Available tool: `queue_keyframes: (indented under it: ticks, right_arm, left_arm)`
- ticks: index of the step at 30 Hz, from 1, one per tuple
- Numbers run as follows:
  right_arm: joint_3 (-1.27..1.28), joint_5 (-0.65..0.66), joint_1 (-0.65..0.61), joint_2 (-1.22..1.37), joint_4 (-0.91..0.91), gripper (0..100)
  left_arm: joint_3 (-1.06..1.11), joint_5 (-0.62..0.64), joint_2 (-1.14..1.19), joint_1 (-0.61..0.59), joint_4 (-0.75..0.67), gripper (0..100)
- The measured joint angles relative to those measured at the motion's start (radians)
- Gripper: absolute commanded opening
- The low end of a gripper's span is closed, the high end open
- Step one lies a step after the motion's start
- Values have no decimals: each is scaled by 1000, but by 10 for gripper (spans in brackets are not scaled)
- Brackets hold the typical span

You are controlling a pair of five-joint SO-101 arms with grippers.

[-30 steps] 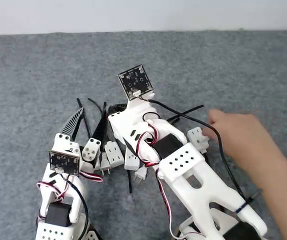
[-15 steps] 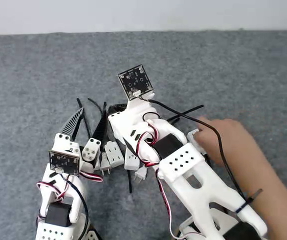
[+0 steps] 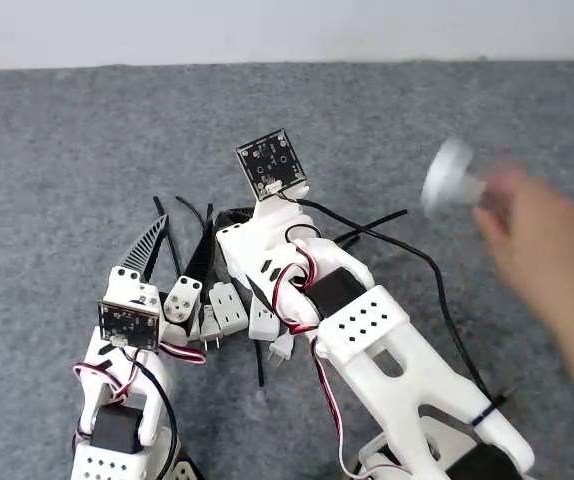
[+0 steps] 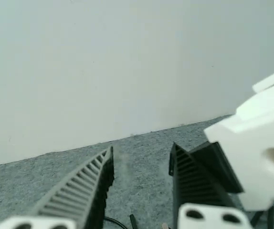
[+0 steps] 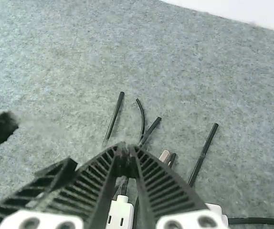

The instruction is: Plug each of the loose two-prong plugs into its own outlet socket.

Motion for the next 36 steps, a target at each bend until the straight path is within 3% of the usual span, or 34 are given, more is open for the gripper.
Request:
queue_keyframes:
  ticks: [36]
  right_arm:
    - [23, -2, 2, 0, -41, 9]
  left_arm:
    - [0, 6, 0, 12, -2, 199]
